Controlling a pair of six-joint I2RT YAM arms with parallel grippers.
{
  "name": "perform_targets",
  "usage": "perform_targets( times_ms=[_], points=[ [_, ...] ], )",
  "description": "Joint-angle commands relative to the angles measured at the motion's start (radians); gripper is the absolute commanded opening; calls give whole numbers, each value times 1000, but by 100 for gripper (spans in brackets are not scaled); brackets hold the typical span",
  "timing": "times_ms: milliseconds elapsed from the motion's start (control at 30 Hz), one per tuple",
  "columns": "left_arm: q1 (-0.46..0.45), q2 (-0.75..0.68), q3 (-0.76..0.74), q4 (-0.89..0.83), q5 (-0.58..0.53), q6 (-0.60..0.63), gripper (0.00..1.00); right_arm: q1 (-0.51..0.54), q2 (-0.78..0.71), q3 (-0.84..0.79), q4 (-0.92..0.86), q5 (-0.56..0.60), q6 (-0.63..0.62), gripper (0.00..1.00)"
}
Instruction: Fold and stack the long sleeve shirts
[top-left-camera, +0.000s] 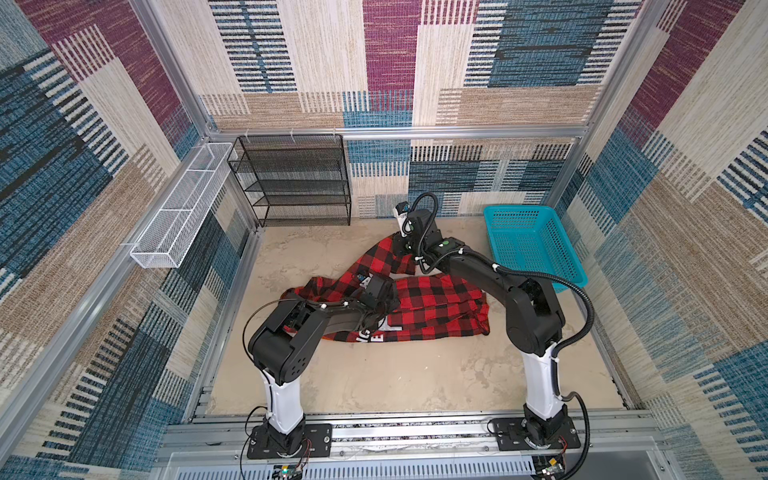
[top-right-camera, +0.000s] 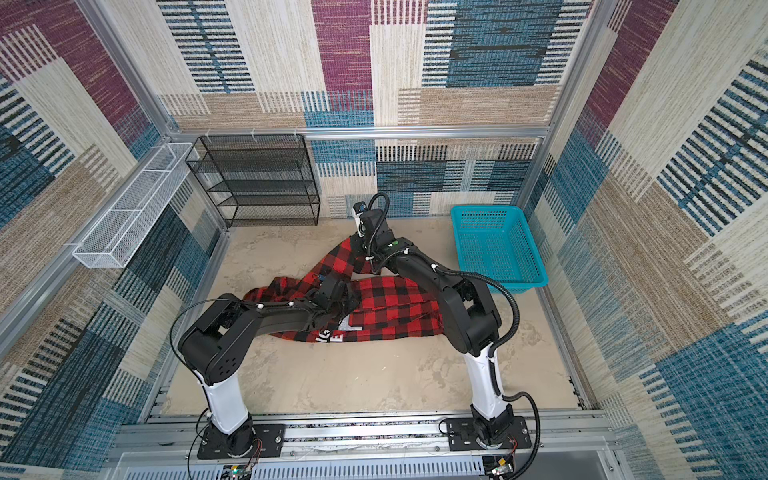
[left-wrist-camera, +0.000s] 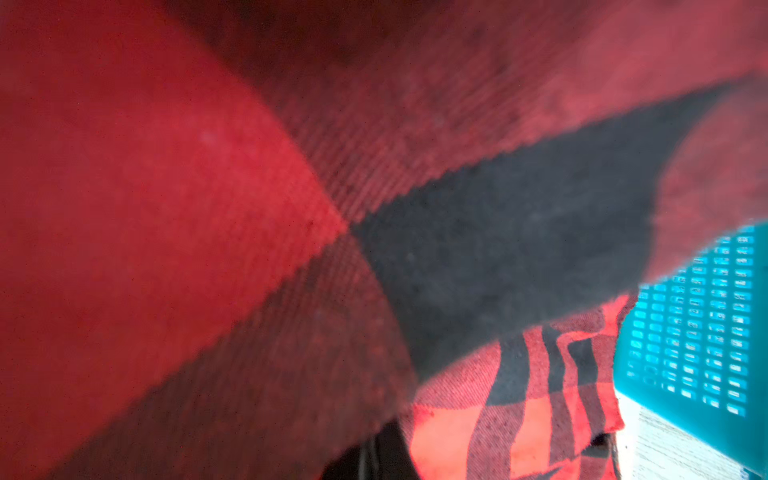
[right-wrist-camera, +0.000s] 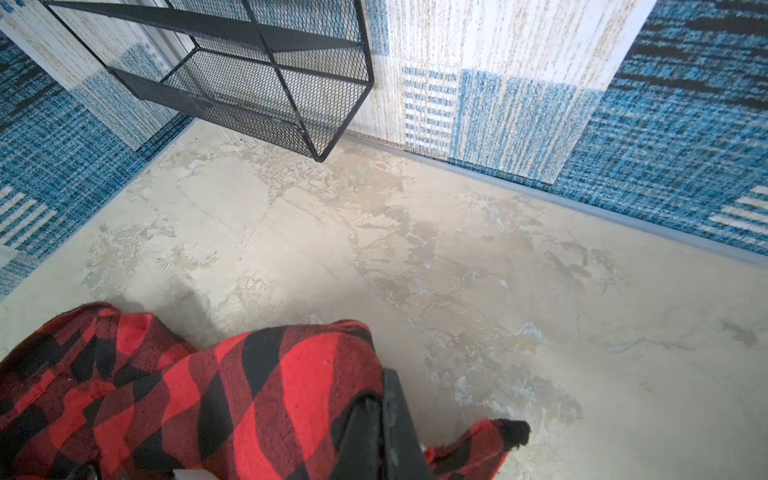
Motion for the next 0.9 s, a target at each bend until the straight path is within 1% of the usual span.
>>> perform_targets(
  times_ms=[0,67,167,267,367,467,600,700,800,867],
  points=[
    [1,-35,3,-53,-4,-2,0,4,-64,-82,55,-27,-4,5],
    [3,-62,16,-93,0,1,0,11,-125,-173,79,-27,-13,5],
    [4,-97,28,-142,18,-2,0,23,-197,-254,83,-24,-23,6],
    [8,-148,27,-195,35,-10,0,45,-269,-330,61,7,-27,6],
    [10,-226,10,-260,21,-8,0,71,-341,-421,38,46,11,9],
    [12,-324,-23,-337,-13,5,0,98,-409,-531,10,67,82,13],
    [27,-473,-82,-473,-88,20,0,146,-462,-669,-44,-2,197,26],
    [64,-563,-98,-582,-126,55,0,170,-509,-758,-97,-73,298,37],
    [128,-606,-105,-621,-106,101,0,172,-614,-830,-137,-90,372,45],
    [179,-603,-104,-619,-64,134,0,172,-684,-834,-178,-62,397,51]
  ],
)
